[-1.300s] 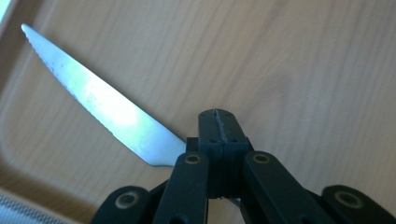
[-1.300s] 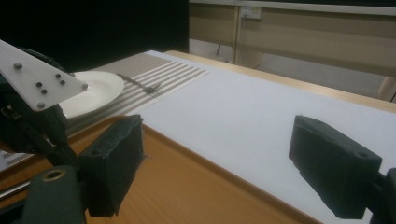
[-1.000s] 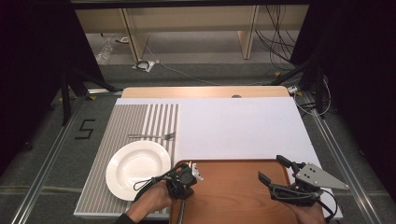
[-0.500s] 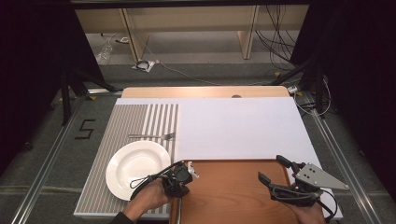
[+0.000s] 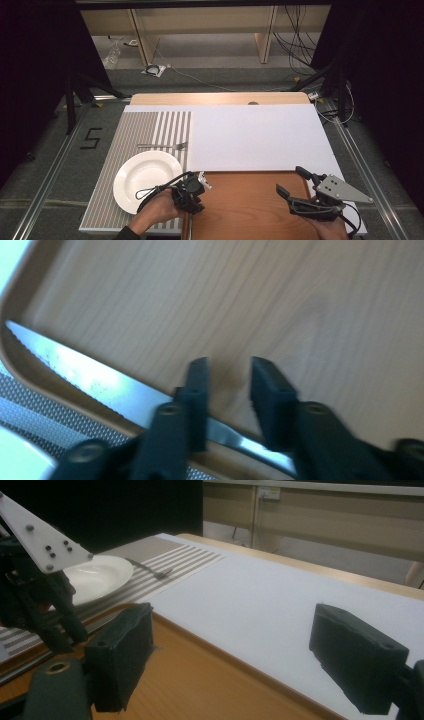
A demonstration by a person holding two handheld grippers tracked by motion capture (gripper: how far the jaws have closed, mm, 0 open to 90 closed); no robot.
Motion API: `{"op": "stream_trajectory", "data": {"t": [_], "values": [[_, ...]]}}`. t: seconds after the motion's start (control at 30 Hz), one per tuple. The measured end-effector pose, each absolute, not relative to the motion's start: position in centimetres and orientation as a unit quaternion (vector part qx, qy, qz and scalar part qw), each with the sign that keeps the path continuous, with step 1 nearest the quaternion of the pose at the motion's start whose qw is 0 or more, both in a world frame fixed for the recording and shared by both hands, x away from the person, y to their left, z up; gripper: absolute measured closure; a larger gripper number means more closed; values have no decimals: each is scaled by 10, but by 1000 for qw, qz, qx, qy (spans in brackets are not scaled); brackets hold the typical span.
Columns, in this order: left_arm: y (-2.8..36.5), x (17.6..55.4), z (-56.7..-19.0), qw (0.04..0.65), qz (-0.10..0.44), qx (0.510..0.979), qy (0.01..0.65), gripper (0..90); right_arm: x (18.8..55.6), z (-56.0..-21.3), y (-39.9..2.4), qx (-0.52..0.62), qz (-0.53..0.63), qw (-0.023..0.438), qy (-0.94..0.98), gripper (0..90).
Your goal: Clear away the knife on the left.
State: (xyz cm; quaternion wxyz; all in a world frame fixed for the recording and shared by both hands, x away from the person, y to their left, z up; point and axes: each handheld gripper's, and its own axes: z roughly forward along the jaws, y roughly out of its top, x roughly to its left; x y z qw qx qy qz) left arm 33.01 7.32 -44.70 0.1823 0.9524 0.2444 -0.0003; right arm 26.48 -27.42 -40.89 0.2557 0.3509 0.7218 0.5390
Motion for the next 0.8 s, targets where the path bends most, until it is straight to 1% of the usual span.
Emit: {"op": "stream_trajectory", "data": {"t": [0.03, 0.13, 0.23, 0.43, 0.63, 0.8], "values": [[73, 330, -445, 183, 2, 951, 248, 571, 265, -409, -274, 351, 539, 257, 722, 187], [76, 332, -441, 191, -1, 949, 250, 494, 265, -409, -274, 353, 539, 254, 721, 187], [80, 334, -435, 206, -1, 945, 256, 455, 265, -409, -274, 352, 540, 256, 720, 187], [90, 340, -423, 231, 21, 933, 275, 319, 266, -409, -275, 355, 541, 253, 719, 187], [103, 348, -409, 264, 48, 916, 297, 237, 266, -410, -276, 355, 545, 255, 716, 186], [117, 356, -401, 284, 64, 903, 316, 209, 265, -410, -277, 357, 542, 253, 718, 186]]}}
